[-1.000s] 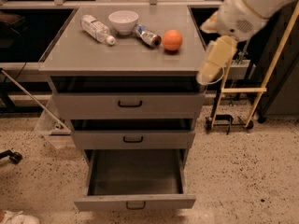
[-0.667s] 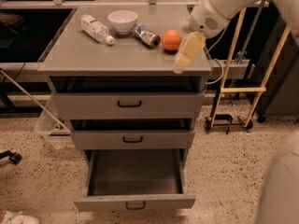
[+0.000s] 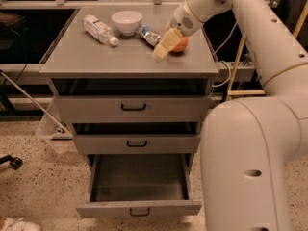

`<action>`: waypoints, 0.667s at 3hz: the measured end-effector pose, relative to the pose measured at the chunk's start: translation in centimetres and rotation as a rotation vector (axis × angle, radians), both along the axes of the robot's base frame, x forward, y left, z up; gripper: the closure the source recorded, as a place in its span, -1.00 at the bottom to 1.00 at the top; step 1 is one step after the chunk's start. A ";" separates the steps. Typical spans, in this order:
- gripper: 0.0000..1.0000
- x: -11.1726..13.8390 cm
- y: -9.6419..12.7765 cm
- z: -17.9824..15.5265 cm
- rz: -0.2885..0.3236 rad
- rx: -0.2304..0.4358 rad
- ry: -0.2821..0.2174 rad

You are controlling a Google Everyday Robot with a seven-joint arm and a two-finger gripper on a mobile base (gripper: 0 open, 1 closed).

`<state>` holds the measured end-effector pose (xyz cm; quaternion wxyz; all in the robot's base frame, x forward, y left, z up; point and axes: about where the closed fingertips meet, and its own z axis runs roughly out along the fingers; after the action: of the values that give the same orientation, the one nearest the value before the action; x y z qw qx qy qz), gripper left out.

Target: Place redbull can into bottom drawer

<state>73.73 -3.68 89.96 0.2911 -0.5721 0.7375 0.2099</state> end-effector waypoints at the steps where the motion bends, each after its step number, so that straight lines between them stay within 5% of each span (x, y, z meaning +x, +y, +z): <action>1: -1.00 0.9 0.0 1.4 -0.009 0.017 -0.039; 2: -1.00 0.9 0.0 1.4 -0.010 0.017 -0.039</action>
Offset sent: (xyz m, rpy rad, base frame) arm 0.0089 -0.0004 0.0141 0.0174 -0.0389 -0.0094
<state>74.62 -3.71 91.37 0.3113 -0.5700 0.7326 0.2037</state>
